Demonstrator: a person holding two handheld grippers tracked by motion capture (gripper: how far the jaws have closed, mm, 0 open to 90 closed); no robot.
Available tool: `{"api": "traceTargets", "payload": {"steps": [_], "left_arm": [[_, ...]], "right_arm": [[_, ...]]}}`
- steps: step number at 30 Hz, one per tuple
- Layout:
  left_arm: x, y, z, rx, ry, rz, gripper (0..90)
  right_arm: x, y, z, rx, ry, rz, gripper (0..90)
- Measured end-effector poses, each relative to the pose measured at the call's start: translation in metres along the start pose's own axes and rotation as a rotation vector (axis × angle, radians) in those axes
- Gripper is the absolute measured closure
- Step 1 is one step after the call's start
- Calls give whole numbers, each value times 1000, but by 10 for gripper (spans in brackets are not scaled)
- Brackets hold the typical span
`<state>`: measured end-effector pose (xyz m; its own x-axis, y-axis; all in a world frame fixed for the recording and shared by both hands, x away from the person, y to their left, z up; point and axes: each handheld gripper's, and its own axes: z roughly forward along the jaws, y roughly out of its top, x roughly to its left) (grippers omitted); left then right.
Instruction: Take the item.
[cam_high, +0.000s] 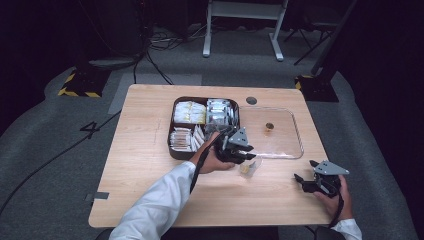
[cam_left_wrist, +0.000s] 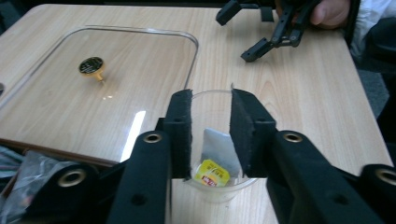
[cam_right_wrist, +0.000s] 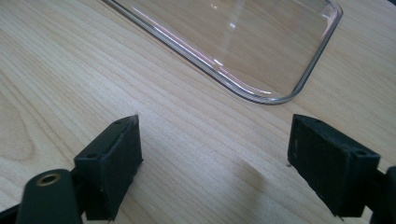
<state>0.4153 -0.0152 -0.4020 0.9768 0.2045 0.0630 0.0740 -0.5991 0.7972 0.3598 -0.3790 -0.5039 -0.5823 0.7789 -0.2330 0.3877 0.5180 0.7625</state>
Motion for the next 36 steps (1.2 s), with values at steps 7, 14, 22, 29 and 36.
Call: {"api": "traceTargets", "payload": {"steps": [7,14,22,29,36], "left_arm": [[0,1,-14,25,79,2,474],[0,-1,-26,58,131,3,319],[1,-6,-43,85,163,8,213],[-1,-14,-59,94,177,-6,177],[-3,-26,-75,110,201,-1,175]], "right_arm": [[0,0,0,0,1,1,179],[0,0,0,0,0,1,179],[0,0,0,0,1,1,179],[0,0,0,0,1,2,179],[0,0,0,0,1,3,179]]}}
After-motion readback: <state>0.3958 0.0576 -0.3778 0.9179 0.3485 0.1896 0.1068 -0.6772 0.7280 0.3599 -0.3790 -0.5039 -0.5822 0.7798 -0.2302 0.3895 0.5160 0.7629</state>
